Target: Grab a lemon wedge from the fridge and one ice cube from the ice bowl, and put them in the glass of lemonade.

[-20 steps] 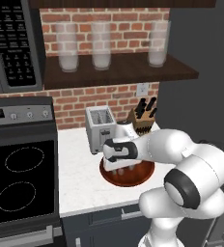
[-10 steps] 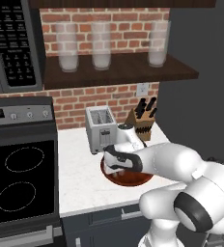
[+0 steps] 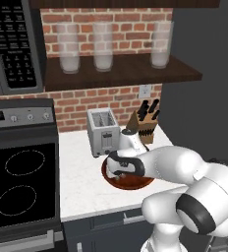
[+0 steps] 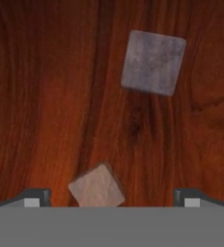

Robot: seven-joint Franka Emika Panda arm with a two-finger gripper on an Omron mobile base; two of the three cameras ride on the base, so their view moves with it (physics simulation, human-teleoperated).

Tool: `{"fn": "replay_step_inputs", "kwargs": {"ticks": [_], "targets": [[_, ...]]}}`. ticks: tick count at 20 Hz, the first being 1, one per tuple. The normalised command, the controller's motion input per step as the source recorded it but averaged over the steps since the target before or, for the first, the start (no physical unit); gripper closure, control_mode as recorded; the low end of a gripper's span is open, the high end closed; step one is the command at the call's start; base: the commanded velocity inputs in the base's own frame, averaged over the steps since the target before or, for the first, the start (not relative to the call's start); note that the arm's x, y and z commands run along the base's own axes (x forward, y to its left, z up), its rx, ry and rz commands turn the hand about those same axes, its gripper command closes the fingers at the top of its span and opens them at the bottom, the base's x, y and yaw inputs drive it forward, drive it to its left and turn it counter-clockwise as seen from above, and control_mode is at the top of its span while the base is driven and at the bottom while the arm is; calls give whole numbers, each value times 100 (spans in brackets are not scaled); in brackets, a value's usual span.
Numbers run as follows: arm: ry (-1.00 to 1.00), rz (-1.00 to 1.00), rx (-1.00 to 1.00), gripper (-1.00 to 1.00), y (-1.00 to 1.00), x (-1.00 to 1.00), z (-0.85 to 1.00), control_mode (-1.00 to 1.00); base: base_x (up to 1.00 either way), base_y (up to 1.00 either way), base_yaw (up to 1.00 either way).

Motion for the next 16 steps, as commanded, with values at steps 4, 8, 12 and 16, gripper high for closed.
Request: {"fn": "replay_step_inputs", "kwargs": {"ticks": [4, 8, 12, 16], "targets": [[0, 0, 0, -100, 0, 0, 0, -100, 0, 0, 0], [0, 0, 0, -100, -4, 3, 3, -100, 0, 0, 0], [0, 0, 0, -100, 0, 18, 9, -100, 0, 0, 0], [2, 0, 0, -100, 0, 10, 2, -100, 0, 0, 0]]}}
